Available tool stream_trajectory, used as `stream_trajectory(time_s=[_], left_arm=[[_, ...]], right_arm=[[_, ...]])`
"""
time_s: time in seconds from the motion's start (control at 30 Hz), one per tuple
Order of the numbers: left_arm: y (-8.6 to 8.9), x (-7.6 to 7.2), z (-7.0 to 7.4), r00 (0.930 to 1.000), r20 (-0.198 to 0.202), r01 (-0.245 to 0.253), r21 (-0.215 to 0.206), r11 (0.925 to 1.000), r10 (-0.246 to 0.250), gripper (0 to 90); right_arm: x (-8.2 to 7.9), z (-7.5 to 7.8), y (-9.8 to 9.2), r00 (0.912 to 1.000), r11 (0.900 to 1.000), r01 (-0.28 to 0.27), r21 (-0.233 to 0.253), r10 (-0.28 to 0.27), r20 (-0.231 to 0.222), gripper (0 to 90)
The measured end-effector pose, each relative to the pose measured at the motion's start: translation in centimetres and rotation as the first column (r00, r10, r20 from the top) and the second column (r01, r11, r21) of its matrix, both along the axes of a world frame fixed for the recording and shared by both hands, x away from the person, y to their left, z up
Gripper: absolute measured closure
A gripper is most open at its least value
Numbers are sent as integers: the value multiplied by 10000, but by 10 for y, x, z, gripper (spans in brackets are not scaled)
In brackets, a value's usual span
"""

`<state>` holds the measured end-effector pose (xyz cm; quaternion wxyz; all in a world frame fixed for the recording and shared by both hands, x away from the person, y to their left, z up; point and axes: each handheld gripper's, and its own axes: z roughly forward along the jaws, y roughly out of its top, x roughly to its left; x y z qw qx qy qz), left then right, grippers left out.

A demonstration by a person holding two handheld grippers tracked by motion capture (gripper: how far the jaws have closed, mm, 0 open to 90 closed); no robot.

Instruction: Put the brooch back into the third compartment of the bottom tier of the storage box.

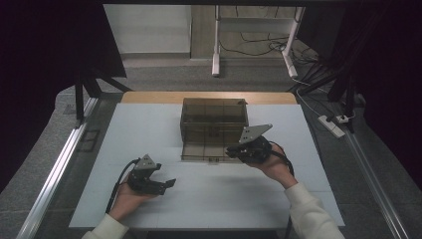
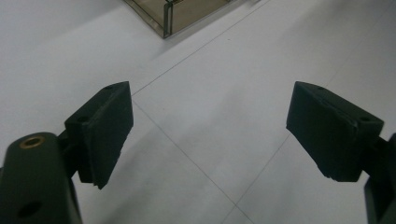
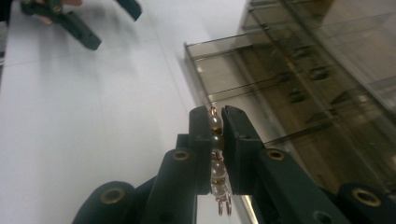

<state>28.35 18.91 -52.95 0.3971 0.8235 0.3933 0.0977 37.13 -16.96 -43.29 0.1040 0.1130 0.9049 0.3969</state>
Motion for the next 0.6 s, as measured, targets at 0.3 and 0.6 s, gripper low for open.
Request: stream_trajectory(time_s=[0.3,0.6], left_arm=[[-1,0,-1,10000,-18,42,63,10000,-42,155],[-1,0,-1,10000,-24,77,72,9999,-76,155]], right_arm=[[8,1,-11,9958,9956,878,323,-886,250,820],[16,-6,-13,9909,9914,1302,105,-1305,333,820]])
